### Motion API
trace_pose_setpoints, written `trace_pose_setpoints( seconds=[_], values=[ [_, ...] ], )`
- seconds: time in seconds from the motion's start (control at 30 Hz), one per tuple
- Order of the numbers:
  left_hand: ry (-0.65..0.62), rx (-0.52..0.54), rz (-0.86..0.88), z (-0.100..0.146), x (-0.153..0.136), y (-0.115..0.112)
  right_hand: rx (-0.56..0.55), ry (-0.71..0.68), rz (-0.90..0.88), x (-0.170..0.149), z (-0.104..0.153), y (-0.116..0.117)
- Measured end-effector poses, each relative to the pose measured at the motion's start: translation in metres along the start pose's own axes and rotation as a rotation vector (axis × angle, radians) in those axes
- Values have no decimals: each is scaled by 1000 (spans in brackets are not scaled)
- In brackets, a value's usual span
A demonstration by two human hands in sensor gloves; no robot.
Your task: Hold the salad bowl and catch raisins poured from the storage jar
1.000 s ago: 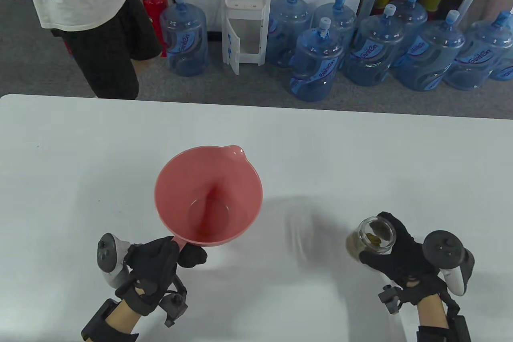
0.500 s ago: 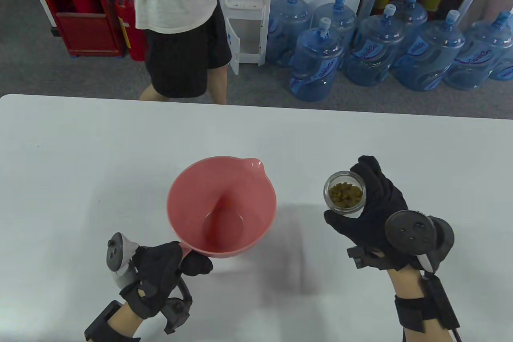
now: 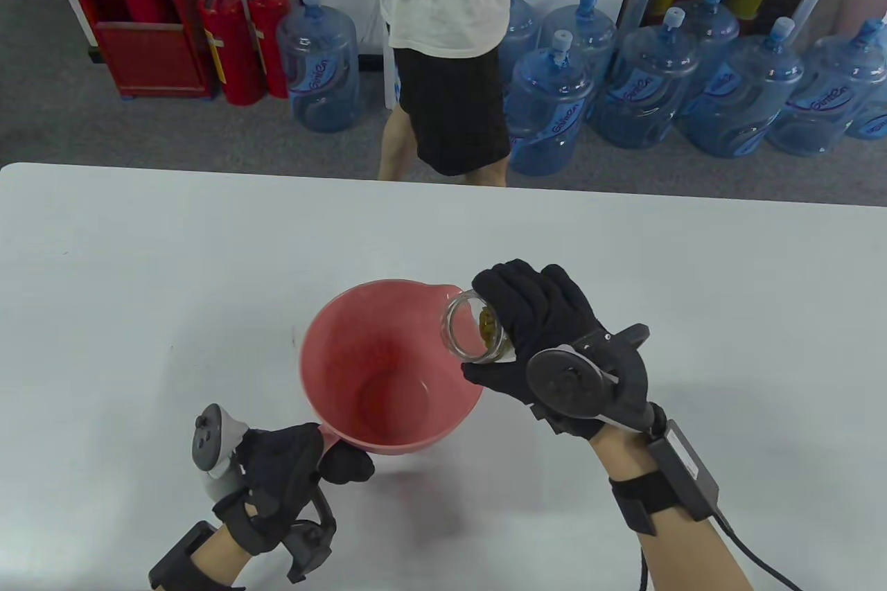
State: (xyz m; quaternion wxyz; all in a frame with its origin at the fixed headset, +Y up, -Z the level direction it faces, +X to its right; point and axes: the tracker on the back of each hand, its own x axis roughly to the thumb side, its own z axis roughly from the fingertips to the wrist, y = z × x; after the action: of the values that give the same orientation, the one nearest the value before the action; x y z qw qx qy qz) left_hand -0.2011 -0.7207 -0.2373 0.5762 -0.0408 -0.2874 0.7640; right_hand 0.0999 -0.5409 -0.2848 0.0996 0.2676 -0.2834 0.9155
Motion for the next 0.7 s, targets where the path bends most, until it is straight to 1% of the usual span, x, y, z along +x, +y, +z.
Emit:
trace_pose_setpoints(
  seconds=[0.07,0.3,0.47,0.7],
  values=[
    [4,-2,2,0,0,0,5,-40,46,8,-4,1],
    [13,4,8,0,-2,0,-12,-226,308,42,-16,4],
    [21,14,9,0,-2,0,-24,-341,490,62,-20,11],
    [24,20,7,0,-3,0,-13,-407,570,73,-25,20]
  ],
)
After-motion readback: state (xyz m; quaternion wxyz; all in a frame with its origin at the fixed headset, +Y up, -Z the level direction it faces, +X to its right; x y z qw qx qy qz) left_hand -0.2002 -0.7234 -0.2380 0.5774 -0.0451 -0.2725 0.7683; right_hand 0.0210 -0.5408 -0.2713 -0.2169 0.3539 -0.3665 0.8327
